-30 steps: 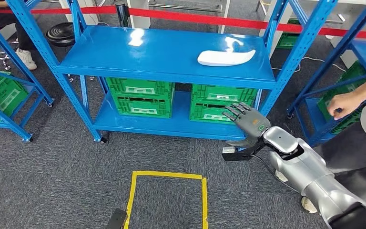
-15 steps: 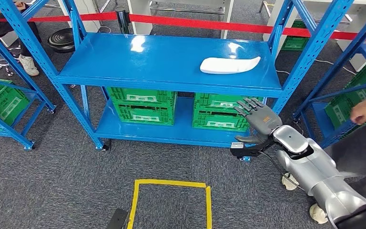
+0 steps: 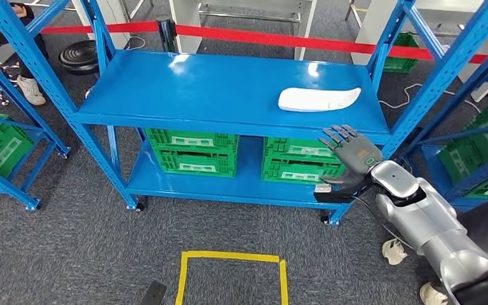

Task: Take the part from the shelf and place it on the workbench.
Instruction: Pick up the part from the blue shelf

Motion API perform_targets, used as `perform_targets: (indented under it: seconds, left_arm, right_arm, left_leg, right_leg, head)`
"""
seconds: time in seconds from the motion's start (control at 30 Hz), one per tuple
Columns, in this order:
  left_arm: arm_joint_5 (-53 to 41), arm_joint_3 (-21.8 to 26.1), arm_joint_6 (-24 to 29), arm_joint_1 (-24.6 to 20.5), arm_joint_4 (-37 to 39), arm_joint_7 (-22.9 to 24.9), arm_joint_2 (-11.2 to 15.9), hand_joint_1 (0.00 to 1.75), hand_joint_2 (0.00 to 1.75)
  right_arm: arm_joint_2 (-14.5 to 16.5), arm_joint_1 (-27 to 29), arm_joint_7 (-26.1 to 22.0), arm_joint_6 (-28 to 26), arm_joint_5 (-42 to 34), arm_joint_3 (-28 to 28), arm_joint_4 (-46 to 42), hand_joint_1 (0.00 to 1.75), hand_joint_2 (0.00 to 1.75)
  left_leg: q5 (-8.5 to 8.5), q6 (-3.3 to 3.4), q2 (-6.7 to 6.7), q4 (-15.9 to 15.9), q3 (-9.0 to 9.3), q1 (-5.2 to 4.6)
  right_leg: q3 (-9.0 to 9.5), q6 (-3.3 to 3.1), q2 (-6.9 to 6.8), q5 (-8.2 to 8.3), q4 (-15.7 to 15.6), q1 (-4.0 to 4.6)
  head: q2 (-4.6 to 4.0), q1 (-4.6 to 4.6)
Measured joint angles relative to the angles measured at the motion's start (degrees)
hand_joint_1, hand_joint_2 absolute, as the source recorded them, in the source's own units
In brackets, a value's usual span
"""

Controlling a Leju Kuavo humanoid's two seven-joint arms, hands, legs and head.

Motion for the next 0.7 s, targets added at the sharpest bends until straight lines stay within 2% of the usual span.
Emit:
perform_targets:
  seconds: [0.07, 0.13, 0.17, 0.2, 0.23, 0.3, 0.33, 0.37, 0.43, 0.5, 0.57, 0.63, 0.67, 0.7]
  left_arm:
    - [0.07, 0.01, 0.0, -0.01, -0.03, -0.07, 0.0, 0.0, 0.0]
    - [0.08, 0.01, 0.01, 0.13, -0.03, -0.07, 0.01, 0.0, 0.0]
    - [0.1, 0.01, 0.01, 0.25, -0.03, -0.07, 0.01, 0.0, 0.0]
    - [0.14, 0.01, 0.02, 0.34, -0.03, -0.09, 0.02, 0.0, 0.0]
    - [0.19, 0.01, 0.02, 0.4, -0.03, -0.11, 0.02, 0.0, 0.0]
    - [0.31, 0.01, 0.02, 0.44, -0.02, -0.17, 0.01, 0.0, 0.0]
    - [0.38, 0.02, 0.02, 0.45, -0.02, -0.19, 0.01, 0.0, 0.0]
    - [0.46, 0.02, 0.02, 0.48, -0.01, -0.21, 0.01, 0.0, 0.0]
    - [0.56, 0.03, 0.02, 0.52, -0.02, -0.25, 0.01, 0.0, 0.0]
    - [0.61, 0.03, 0.04, 0.5, -0.03, -0.25, 0.02, 0.0, 0.0]
    - [0.69, 0.03, 0.08, 0.44, -0.03, -0.25, 0.04, 0.0, 0.0]
    - [0.75, 0.03, 0.09, 0.59, -0.03, -0.24, 0.09, 0.0, 0.0]
    - [0.75, 0.03, 0.1, 0.73, -0.03, -0.24, 0.11, 0.0, 0.0]
    - [0.76, 0.03, 0.1, 0.86, -0.03, -0.24, 0.13, 0.0, 0.0]
  right_arm:
    - [-0.67, 1.04, -0.02, 0.01, -0.49, -0.53, -0.34, 0.0, 0.0]
    - [-1.33, 3.02, 0.08, -0.08, -0.94, -1.05, -0.89, 0.0, 0.0]
    - [-1.61, 4.3, 0.2, -0.11, -1.09, -1.42, -1.3, 0.0, 0.0]
    - [-1.87, 5.56, 0.34, -0.13, -1.18, -1.89, -1.78, 0.0, 0.0]
    - [-2.13, 6.77, 0.5, -0.14, -1.24, -2.49, -2.34, 0.0, 0.0]
    - [-2.64, 8.77, 0.8, -0.15, -1.27, -3.93, -3.53, 0.0, 0.0]
    - [-2.88, 9.74, 0.94, -0.17, -1.28, -4.77, -4.23, 0.0, 0.0]
    - [-3.14, 10.77, 1.05, -0.21, -1.28, -5.64, -5.04, 0.0, 0.0]
    - [-3.7, 12.88, 1.26, -0.23, -1.31, -7.39, -6.85, 0.0, 0.0]
    - [-4.28, 14.82, 1.43, -0.21, -1.41, -9.08, -8.67, 0.0, 0.0]
    - [-4.67, 16.45, 1.5, -0.17, -1.54, -10.64, -10.28, 0.0, 0.0]
    - [-4.91, 17.92, 1.5, -0.05, -1.61, -11.87, -11.39, 0.0, 0.0]
    - [-5.02, 18.62, 1.5, 0.08, -1.56, -12.37, -11.79, 0.0, 0.0]
    - [-5.18, 19.22, 1.5, 0.25, -1.4, -12.81, -12.13, 0.0, 0.0]
  left_leg:
    - [-0.74, 0.63, -0.13, -0.16, 0.92, 0.0]
    - [-1.66, 0.91, -0.35, -0.18, 1.84, -0.11]
    - [-2.17, 0.95, -0.48, -0.17, 2.42, -0.18]
    - [-2.68, 0.94, -0.61, -0.17, 3.07, -0.23]
    - [-3.23, 0.87, -0.68, -0.17, 3.8, -0.3]
    - [-4.29, 0.53, -0.76, -0.11, 4.99, -0.44]
    - [-4.78, 0.22, -0.78, -0.12, 5.36, -0.52]
    - [-5.11, -0.15, -0.79, -0.07, 5.66, -0.59]
    - [-5.45, -0.91, -0.76, 0.05, 6.26, -0.7]
    - [-5.78, -1.5, -0.47, 1.9, 5.95, -0.72]
    - [-7.33, -1.94, -0.14, 7.34, 2.99, -0.66]
    - [-10.2, -2.29, -0.04, 13.94, -1.53, -0.63]
    - [-11.0, -2.36, -0.02, 15.6, -3.14, -0.63]
    - [-10.63, -2.33, 0.0, 15.41, -3.84, -0.63]
  right_leg:
    - [-4.23, 0.33, -0.05, -1.24, 6.74, -0.01]
    - [-8.88, 0.5, -0.03, -4.13, 12.61, 0.04]
    - [-10.28, 0.49, -0.03, -4.7, 13.41, 0.04]
    - [-10.78, 0.37, -0.04, -3.95, 12.37, 0.04]
    - [-10.34, 0.15, -0.06, -1.8, 9.48, 0.07]
    - [-8.27, -0.41, -0.28, 3.71, 1.76, 0.33]
    - [-7.45, -0.62, -0.41, 5.13, -0.93, 0.55]
    - [-6.97, -0.83, -0.5, 5.82, -2.4, 0.75]
    - [-6.29, -1.33, -0.45, 5.51, -2.83, 0.85]
    - [-5.09, -2.11, -0.39, 5.49, -3.09, 0.62]
    - [-4.01, -2.79, -0.39, 4.9, -3.23, 0.48]
    - [-3.24, -3.06, -0.32, 4.11, -3.23, 0.51]
    - [-2.77, -3.04, -0.26, 3.67, -3.23, 0.52]
    - [-2.21, -2.98, -0.2, 3.22, -3.23, 0.53]
  head:
    - [0.0, 0.09]
    - [0.0, 0.12]
    - [0.0, 0.13]
    - [0.0, 0.14]
    - [0.0, 0.14]
    - [0.0, 0.13]
    - [0.0, 0.13]
    - [0.0, 0.13]
    - [0.0, 0.15]
    - [0.0, 0.02]
    - [0.0, -0.16]
    - [0.0, -0.22]
    - [0.0, -0.23]
    - [0.0, -0.23]
